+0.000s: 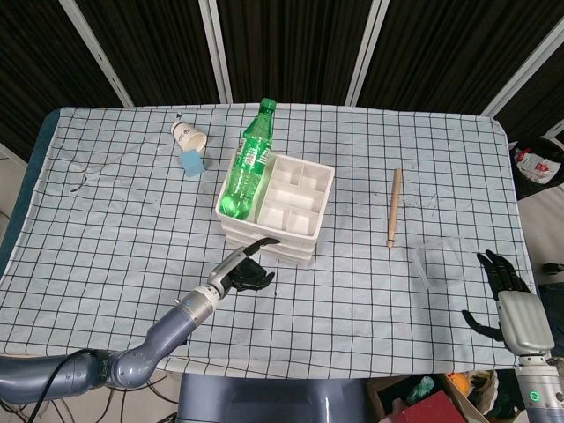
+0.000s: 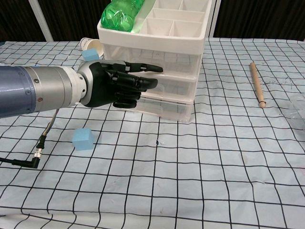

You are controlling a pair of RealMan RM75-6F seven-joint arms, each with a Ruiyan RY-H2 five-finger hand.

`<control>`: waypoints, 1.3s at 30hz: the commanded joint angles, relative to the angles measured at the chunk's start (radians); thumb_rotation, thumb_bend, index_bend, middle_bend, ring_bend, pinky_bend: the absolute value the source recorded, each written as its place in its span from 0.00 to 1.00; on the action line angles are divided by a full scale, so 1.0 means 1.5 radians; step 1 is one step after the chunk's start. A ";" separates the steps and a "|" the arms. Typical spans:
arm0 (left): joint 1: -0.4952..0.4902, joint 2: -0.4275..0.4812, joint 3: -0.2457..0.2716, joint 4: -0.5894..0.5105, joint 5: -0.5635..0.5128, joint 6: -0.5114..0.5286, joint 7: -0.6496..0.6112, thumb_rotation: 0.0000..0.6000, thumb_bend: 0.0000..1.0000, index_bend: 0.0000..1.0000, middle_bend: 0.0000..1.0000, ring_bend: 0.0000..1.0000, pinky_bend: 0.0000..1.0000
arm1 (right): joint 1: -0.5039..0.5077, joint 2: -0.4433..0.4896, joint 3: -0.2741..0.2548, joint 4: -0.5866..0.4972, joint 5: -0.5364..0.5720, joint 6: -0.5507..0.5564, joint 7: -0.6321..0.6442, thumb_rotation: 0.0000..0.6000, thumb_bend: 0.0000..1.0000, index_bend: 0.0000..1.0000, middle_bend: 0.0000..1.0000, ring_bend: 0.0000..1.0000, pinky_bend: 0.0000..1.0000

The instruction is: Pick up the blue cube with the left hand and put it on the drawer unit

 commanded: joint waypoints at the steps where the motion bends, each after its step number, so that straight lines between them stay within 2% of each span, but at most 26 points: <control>1: -0.001 0.000 0.000 0.000 0.000 0.000 0.000 1.00 0.46 0.13 1.00 0.98 0.95 | 0.000 0.000 0.000 0.000 0.000 0.000 0.000 1.00 0.20 0.00 0.00 0.01 0.19; 32: -0.009 -0.005 0.001 0.000 -0.006 0.001 0.009 1.00 0.46 0.13 1.00 0.98 0.95 | 0.000 0.001 -0.002 -0.005 0.000 -0.003 0.000 1.00 0.20 0.00 0.00 0.01 0.19; 39: -0.006 -0.003 0.003 -0.002 -0.003 0.002 0.008 1.00 0.46 0.18 1.00 0.98 0.95 | 0.001 0.001 -0.001 -0.005 0.004 -0.005 0.000 1.00 0.20 0.00 0.00 0.01 0.19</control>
